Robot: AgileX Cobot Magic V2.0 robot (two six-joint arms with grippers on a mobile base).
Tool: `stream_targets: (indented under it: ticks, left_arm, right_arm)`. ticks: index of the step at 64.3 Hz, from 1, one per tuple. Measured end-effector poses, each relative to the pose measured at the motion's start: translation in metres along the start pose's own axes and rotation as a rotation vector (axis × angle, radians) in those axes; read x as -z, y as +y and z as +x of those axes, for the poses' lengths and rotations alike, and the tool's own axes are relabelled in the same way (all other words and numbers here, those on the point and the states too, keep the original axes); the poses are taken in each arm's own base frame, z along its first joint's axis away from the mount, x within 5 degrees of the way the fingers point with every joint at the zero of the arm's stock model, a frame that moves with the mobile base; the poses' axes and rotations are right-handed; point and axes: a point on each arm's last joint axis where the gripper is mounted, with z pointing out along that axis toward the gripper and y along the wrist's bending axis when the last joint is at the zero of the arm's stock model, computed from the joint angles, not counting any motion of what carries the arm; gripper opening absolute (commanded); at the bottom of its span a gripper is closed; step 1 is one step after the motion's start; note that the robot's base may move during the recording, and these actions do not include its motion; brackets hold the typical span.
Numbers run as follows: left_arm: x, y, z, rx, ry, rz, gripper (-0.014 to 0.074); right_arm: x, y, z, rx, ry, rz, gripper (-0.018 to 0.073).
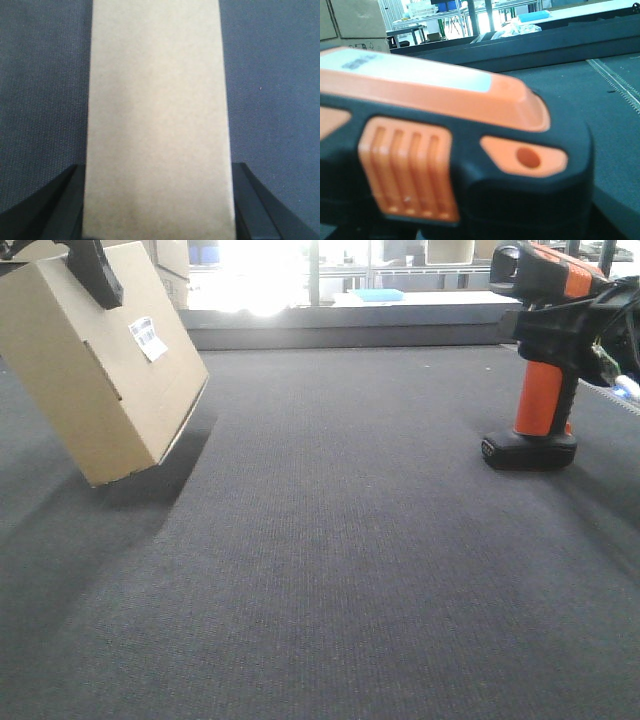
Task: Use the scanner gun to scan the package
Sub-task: 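Grasp the orange scanner gun handle with the right gripper, then lift the scanner gun and aim it toward the held box's barcode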
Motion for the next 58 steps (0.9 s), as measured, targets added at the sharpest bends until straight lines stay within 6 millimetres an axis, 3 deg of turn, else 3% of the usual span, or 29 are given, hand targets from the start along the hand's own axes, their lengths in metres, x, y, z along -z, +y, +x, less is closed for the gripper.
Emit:
stream_targets:
  ticks: [16,35,58]
  left_arm:
    - [0.000,0.000,0.000,0.000,0.000,0.000,0.0015]
    - [0.000,0.000,0.000,0.000,-0.002,0.001,0.0015]
    - [0.000,0.000,0.000,0.000,-0.002,0.001,0.0015]
  right_arm:
    - [0.000,0.002,-0.001,0.035,-0.016,-0.027,0.0181]
    - [0.001,0.008,-0.012,0.247,-0.077,-0.051,0.0181]
    - [-0.027,0.032,-0.032,0.479,0.087,-0.105,0.0181]
